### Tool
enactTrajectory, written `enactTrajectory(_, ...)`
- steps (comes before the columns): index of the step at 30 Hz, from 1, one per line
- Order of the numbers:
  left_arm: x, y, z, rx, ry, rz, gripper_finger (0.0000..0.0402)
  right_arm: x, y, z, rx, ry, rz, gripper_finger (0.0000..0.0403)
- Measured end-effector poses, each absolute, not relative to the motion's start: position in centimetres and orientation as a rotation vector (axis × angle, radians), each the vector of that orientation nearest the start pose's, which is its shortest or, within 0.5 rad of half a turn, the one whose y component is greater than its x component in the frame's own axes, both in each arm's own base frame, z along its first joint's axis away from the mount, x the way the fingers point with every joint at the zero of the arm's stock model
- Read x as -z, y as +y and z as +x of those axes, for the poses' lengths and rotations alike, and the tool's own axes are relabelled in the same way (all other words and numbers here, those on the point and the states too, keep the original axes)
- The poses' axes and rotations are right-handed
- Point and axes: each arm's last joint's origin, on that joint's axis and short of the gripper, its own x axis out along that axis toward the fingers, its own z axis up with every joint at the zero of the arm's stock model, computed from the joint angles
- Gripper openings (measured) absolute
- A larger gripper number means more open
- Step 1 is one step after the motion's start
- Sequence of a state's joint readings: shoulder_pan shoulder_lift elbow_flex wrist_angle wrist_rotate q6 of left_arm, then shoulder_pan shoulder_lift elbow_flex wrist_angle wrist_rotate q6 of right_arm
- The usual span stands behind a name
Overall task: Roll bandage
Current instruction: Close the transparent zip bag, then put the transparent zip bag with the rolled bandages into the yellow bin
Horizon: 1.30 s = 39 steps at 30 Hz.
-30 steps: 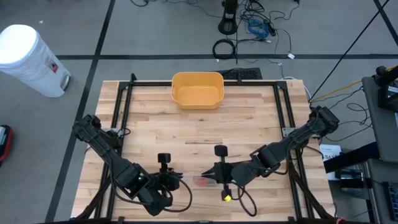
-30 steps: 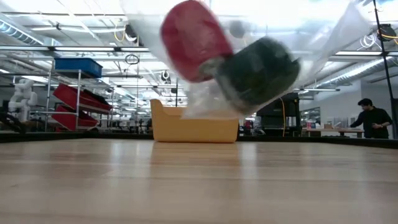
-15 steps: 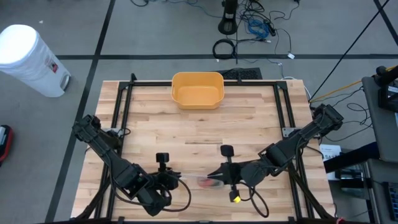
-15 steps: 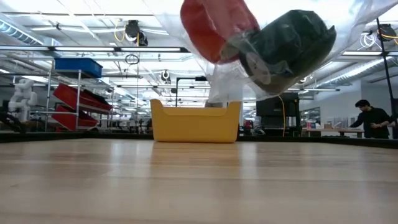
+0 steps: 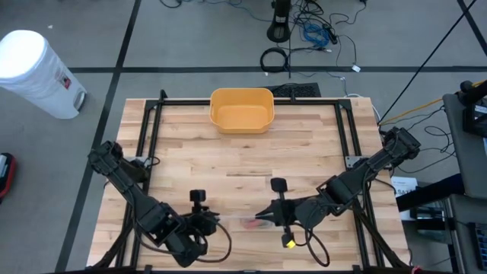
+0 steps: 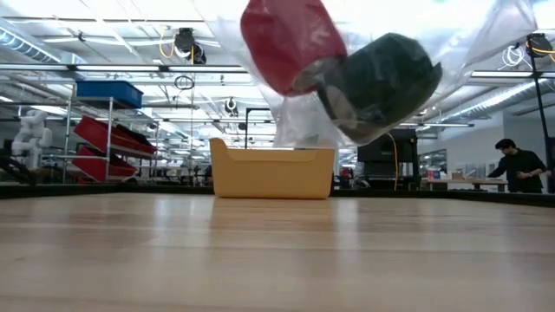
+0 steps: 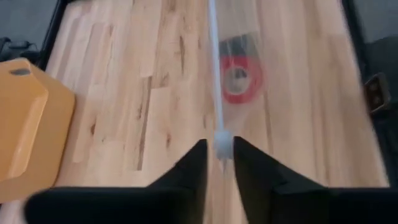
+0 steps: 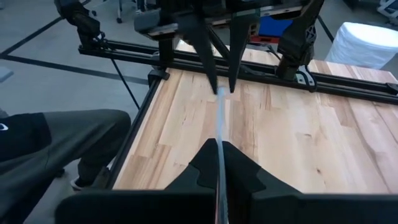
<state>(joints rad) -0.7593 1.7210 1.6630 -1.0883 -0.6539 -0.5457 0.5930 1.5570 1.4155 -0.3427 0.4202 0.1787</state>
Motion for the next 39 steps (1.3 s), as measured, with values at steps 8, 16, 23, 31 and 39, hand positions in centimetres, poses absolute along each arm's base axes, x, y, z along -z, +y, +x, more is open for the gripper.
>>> enactTrajectory(8, -33.1, -24.3, 24.5, -0.285, 0.647, 0.182, 0.0161, -34.9, 18.8, 29.6, -0.137, 0.434, -0.067, 0.0000)
enactTrajectory(16, -30.7, -26.3, 21.8, -0.342, 0.518, 0.159, 0.0163, -35.3, 19.1, 29.3, -0.156, 0.409, -0.074, 0.0000)
enactTrajectory(23, -27.0, -27.1, 20.7, -0.403, 0.341, 0.215, 0.0163, -35.7, 19.3, 29.1, -0.170, 0.389, -0.080, 0.0000)
enactTrajectory(31, -24.1, -27.6, 20.4, -0.430, 0.225, 0.261, 0.0164, -35.7, 19.4, 29.0, -0.178, 0.387, -0.089, 0.0000)
enactTrajectory(39, -24.8, -29.1, 21.9, -0.342, 0.222, 0.273, 0.0164, -35.7, 19.4, 29.0, -0.180, 0.382, -0.097, 0.0000)
